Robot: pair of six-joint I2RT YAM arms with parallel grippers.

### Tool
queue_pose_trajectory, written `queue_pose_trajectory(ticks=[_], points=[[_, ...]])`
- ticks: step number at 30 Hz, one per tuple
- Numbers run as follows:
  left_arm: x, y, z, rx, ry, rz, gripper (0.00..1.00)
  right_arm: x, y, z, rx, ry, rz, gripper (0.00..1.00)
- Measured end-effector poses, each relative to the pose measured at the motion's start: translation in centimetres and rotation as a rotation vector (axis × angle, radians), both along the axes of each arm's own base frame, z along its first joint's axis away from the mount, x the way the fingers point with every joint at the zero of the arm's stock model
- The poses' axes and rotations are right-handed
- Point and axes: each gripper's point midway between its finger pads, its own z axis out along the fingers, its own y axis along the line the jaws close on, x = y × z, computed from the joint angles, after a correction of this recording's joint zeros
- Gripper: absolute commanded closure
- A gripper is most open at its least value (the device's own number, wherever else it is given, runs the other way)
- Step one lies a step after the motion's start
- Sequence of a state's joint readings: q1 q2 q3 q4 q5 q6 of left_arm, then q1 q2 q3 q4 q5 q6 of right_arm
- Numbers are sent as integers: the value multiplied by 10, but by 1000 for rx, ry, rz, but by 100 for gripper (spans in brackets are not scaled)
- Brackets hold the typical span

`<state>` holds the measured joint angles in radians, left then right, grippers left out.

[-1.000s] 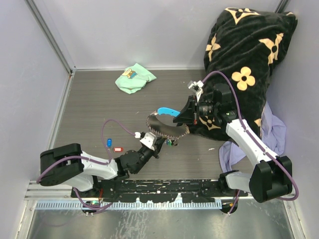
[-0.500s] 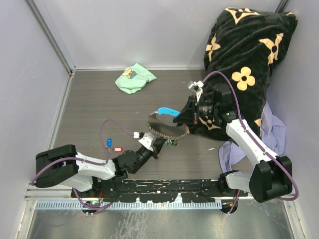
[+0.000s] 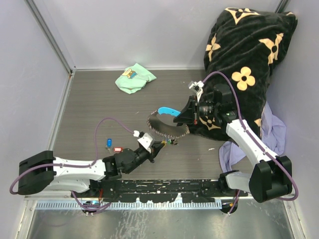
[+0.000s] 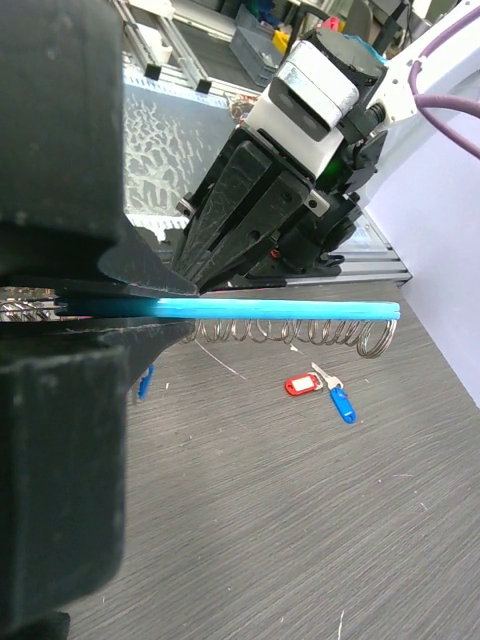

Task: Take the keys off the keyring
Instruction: Pick up the key from the keyring.

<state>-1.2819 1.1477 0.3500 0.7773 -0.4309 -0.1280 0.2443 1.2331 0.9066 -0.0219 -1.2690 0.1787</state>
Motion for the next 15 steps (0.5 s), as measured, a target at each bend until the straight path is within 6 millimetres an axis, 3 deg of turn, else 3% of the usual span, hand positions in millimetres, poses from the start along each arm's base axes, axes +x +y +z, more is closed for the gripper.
queue_pose_trajectory(ticks=[15], points=[[-12,-3,1,139,139,-53,100,1,1,-6,-3,19,4,99]])
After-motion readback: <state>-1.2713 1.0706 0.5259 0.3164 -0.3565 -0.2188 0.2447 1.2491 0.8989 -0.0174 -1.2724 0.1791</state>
